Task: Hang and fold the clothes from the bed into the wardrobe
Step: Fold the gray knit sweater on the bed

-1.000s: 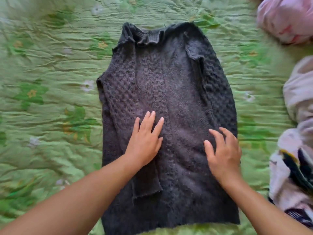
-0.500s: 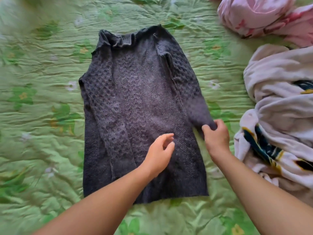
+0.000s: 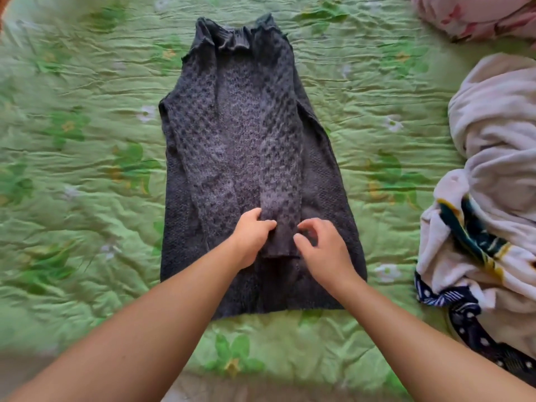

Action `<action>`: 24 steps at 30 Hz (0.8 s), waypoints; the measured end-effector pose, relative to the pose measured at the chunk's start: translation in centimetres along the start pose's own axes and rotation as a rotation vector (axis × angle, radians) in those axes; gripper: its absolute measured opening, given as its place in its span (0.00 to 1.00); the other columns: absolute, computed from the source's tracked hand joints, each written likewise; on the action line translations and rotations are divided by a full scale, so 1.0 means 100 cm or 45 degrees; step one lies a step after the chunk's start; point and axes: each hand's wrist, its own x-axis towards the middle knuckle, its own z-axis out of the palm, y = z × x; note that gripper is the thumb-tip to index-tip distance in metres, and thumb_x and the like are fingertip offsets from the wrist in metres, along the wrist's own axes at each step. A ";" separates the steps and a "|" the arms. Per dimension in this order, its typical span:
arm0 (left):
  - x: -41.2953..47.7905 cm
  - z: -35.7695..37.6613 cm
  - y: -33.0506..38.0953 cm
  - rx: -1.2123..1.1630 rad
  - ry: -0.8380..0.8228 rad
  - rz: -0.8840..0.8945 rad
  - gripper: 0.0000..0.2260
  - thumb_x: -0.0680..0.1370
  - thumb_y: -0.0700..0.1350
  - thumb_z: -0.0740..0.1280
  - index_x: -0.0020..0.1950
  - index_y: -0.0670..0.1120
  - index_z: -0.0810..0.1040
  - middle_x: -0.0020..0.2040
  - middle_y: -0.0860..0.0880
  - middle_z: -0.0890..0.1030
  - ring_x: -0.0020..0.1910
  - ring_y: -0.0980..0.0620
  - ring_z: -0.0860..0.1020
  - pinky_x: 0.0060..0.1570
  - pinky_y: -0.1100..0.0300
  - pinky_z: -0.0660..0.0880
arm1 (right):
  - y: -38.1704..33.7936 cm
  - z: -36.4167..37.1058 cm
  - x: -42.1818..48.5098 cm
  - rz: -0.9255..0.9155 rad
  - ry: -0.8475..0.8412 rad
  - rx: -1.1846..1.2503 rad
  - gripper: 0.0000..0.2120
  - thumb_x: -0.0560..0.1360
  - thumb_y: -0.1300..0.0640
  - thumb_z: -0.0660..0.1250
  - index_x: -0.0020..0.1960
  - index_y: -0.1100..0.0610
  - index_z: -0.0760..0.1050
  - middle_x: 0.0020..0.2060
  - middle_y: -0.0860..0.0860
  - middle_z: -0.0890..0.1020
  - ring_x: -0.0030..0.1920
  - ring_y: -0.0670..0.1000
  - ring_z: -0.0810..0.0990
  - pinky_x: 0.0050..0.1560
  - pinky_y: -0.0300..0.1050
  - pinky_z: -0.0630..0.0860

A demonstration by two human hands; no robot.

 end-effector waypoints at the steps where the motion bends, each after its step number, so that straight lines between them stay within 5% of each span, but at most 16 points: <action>1: 0.001 -0.002 -0.003 -0.024 -0.036 -0.015 0.08 0.81 0.33 0.63 0.57 0.41 0.78 0.53 0.40 0.84 0.44 0.46 0.83 0.34 0.57 0.79 | 0.000 0.003 0.007 0.269 0.014 0.196 0.14 0.76 0.55 0.71 0.61 0.52 0.76 0.55 0.51 0.79 0.54 0.52 0.79 0.60 0.51 0.76; 3: 0.000 -0.005 -0.006 -0.081 -0.137 -0.063 0.10 0.81 0.34 0.64 0.60 0.42 0.78 0.53 0.44 0.84 0.45 0.46 0.82 0.35 0.59 0.76 | 0.002 0.007 0.020 0.641 -0.079 0.573 0.19 0.77 0.55 0.71 0.66 0.52 0.72 0.57 0.51 0.79 0.55 0.53 0.80 0.51 0.53 0.80; 5: -0.005 -0.006 -0.009 -0.132 -0.249 -0.092 0.11 0.81 0.34 0.64 0.61 0.43 0.78 0.52 0.48 0.86 0.48 0.51 0.84 0.40 0.58 0.80 | 0.004 0.009 0.029 0.686 -0.129 0.665 0.15 0.77 0.56 0.72 0.63 0.54 0.75 0.55 0.50 0.81 0.51 0.52 0.81 0.41 0.47 0.77; 7: -0.011 -0.008 -0.014 -0.103 -0.305 -0.122 0.11 0.81 0.34 0.64 0.61 0.43 0.79 0.54 0.47 0.86 0.51 0.52 0.84 0.44 0.58 0.81 | 0.010 0.009 0.027 0.623 -0.130 0.560 0.04 0.75 0.59 0.73 0.49 0.56 0.80 0.45 0.51 0.85 0.45 0.52 0.82 0.40 0.44 0.76; 10: -0.019 -0.012 -0.028 0.310 -0.321 -0.108 0.07 0.80 0.35 0.66 0.56 0.43 0.79 0.49 0.45 0.85 0.45 0.51 0.83 0.41 0.56 0.80 | 0.023 0.007 0.010 0.507 -0.209 0.025 0.13 0.72 0.57 0.76 0.36 0.57 0.73 0.31 0.48 0.78 0.35 0.49 0.76 0.37 0.45 0.70; 13: -0.017 -0.014 -0.034 0.660 -0.277 -0.120 0.04 0.80 0.41 0.68 0.46 0.44 0.75 0.39 0.47 0.77 0.39 0.50 0.78 0.45 0.49 0.84 | 0.024 0.005 0.005 0.460 -0.324 -0.301 0.14 0.74 0.49 0.74 0.41 0.56 0.72 0.33 0.48 0.78 0.38 0.52 0.78 0.42 0.48 0.73; 16: -0.001 -0.018 -0.018 0.733 -0.118 -0.003 0.11 0.78 0.49 0.70 0.51 0.43 0.75 0.42 0.44 0.81 0.43 0.44 0.83 0.50 0.43 0.82 | 0.012 -0.001 0.024 0.343 -0.239 -0.357 0.13 0.75 0.45 0.71 0.47 0.52 0.72 0.38 0.47 0.80 0.45 0.54 0.80 0.49 0.49 0.75; 20: 0.033 -0.031 0.023 0.764 0.119 0.188 0.20 0.79 0.52 0.67 0.69 0.49 0.71 0.48 0.53 0.82 0.47 0.56 0.80 0.44 0.60 0.76 | -0.014 -0.005 0.076 0.246 -0.133 -0.302 0.22 0.78 0.47 0.69 0.68 0.51 0.68 0.54 0.51 0.80 0.57 0.55 0.78 0.54 0.47 0.71; 24: 0.076 -0.043 0.069 0.666 0.165 0.356 0.20 0.81 0.51 0.66 0.72 0.52 0.68 0.55 0.54 0.77 0.46 0.60 0.77 0.40 0.66 0.71 | -0.050 -0.007 0.157 0.084 0.023 -0.240 0.24 0.79 0.51 0.68 0.72 0.50 0.66 0.62 0.56 0.74 0.59 0.55 0.76 0.56 0.44 0.68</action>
